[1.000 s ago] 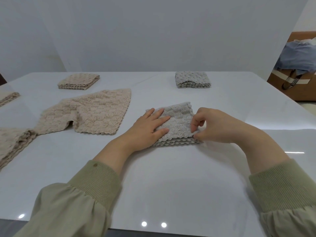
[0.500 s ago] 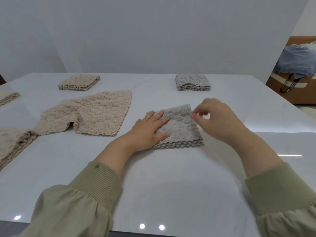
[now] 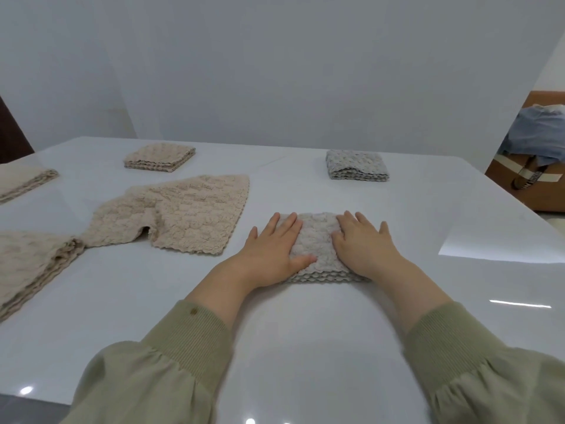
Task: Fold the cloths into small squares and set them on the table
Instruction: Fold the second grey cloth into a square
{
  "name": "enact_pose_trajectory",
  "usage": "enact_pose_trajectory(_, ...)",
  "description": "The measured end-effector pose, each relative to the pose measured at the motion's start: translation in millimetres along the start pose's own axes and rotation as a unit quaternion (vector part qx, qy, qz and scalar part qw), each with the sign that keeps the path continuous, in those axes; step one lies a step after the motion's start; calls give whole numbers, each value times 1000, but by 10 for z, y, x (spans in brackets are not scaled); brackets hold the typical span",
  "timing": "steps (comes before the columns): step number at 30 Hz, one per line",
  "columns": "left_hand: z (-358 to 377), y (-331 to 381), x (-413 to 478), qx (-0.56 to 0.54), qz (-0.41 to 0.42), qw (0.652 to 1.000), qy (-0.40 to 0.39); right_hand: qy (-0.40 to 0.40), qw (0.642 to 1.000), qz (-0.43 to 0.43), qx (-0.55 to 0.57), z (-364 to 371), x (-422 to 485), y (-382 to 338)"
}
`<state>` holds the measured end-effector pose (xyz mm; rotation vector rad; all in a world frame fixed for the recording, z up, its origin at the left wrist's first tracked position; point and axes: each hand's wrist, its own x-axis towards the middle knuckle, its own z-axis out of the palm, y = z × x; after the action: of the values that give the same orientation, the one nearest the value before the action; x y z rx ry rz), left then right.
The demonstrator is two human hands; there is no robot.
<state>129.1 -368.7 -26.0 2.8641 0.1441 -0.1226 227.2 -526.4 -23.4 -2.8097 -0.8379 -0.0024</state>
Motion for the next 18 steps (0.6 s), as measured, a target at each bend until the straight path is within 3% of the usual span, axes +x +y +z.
enact_pose_trajectory(3,8,1,-3,2,2,1000,1,123,991,-52,9,-40,-56,-84)
enact_pose_trajectory(4,12,-4,-2,0,3,1000,3,117,991,-69,10,-44,-60,-97)
enact_pose_trajectory(8,18,-32,22,-26,-4,999,23,-54,998,-39,2,48,-33,-61)
enact_pose_trajectory(11,7,-54,29,-37,-12,999,37,-12,994,-25,110,38,-1,-2)
enact_pose_trajectory(14,-2,-86,27,-40,-5,999,35,92,954,59,279,-10,73,211)
enact_pose_trajectory(18,-8,-80,15,-24,1,999,21,70,921,56,379,-34,135,422)
